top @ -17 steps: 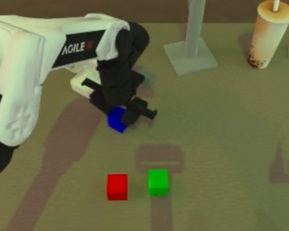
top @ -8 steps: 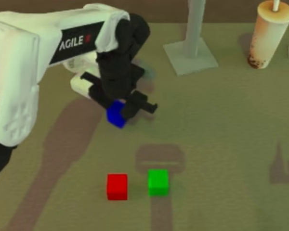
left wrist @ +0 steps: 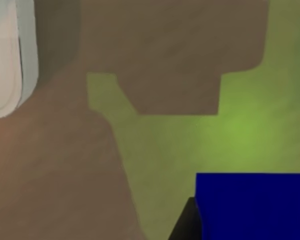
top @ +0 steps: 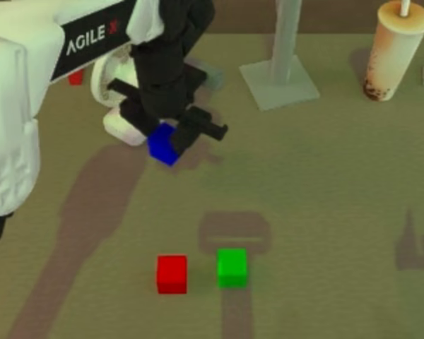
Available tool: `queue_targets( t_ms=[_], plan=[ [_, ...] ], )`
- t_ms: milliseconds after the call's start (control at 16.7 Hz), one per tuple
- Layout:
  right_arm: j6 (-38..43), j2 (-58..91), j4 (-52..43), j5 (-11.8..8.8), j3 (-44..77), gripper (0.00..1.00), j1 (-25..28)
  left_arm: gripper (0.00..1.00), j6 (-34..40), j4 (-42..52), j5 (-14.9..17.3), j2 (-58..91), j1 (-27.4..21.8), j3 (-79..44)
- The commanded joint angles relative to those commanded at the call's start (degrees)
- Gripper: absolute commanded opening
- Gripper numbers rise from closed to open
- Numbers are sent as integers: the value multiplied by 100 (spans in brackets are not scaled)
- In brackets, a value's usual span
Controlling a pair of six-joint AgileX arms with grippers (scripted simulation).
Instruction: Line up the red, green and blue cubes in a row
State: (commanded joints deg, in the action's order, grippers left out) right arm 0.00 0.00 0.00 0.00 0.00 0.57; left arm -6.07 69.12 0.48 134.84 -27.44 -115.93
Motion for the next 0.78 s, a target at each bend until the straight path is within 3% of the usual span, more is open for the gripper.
queue_targets(
  t_ms=[180,360,540,780],
  plan=[
    [0,0,0,0,0,100,0,0,66,-3,-6,27,-75,-3],
    [0,0,0,0,0,100,0,0,601,55,-26,52,-383,-76],
    [0,0,0,0,0,100,0,0,1664,149,-59,66,-897,-139],
    [0,0,0,0,0,100,0,0,3631,308,-98,59,-1718,-149]
  ],
)
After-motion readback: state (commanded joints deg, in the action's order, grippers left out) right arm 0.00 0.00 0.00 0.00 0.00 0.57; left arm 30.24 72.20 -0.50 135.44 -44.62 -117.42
